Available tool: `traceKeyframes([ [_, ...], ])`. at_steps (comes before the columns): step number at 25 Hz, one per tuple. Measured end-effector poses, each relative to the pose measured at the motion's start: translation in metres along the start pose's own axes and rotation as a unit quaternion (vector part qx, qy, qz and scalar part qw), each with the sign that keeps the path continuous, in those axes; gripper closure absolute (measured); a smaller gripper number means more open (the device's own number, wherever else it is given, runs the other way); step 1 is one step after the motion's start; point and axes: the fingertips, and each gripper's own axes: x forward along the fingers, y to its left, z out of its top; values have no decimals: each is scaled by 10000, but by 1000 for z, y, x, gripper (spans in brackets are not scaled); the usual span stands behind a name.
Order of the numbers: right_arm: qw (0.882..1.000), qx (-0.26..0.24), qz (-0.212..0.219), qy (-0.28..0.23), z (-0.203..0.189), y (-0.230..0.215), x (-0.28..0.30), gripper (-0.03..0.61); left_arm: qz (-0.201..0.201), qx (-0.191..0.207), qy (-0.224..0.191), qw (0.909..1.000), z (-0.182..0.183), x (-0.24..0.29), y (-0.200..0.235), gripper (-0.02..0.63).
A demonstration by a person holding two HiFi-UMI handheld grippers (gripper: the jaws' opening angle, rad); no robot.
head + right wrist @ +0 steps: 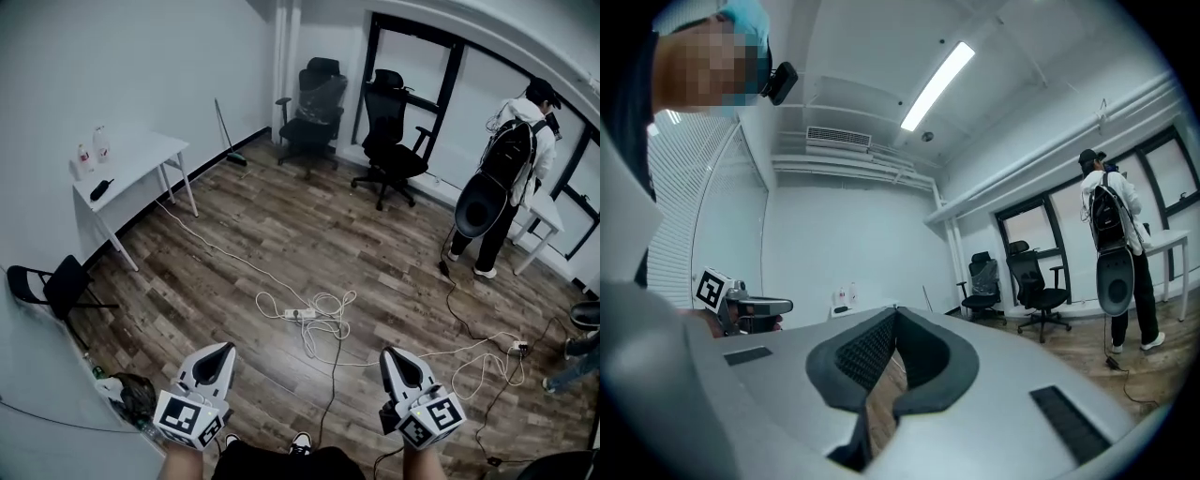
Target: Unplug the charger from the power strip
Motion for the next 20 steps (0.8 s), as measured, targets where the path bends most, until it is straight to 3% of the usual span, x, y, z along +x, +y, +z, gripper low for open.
traceKeyframes([
  [11, 10000, 28, -46, 0, -9, -58, 0, 557, -222, 35, 114, 9997, -11, 62, -28, 595],
  [20, 9989, -36, -455, 114, -10, -90, 52, 557, -630, -81, 196, 9978, -19, 134, 13, 595],
])
